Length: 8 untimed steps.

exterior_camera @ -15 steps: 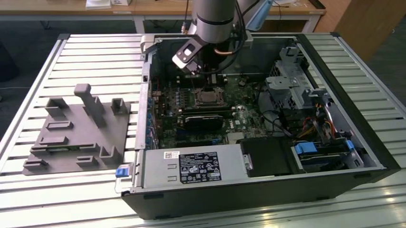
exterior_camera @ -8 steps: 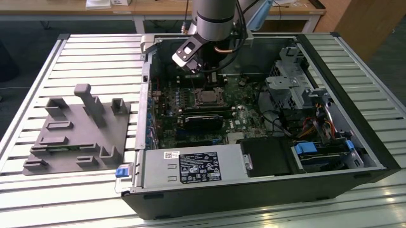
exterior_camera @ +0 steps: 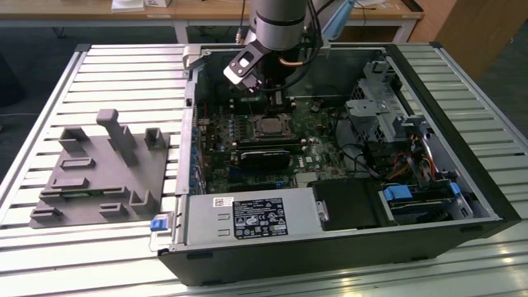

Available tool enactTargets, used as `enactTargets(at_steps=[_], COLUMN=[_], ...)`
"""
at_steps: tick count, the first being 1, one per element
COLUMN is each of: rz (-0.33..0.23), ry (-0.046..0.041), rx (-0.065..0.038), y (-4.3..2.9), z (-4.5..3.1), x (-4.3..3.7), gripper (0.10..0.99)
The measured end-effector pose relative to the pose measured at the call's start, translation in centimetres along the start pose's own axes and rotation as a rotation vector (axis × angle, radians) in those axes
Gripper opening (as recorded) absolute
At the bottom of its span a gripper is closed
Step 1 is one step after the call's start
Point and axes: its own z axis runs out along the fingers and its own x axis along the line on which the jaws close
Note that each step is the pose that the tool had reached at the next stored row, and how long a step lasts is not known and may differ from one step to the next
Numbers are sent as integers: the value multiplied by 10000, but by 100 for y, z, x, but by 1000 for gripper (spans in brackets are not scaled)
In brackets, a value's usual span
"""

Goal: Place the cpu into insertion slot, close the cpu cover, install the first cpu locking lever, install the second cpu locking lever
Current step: 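Install the first cpu locking lever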

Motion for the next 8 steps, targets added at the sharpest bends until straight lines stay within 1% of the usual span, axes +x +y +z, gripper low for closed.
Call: enactTargets(at_steps=[6,8], rz=[0,0], ry=[0,0], rx=[0,0], y=[1,1], z=[-65,-98], x=[2,4], gripper=[106,106])
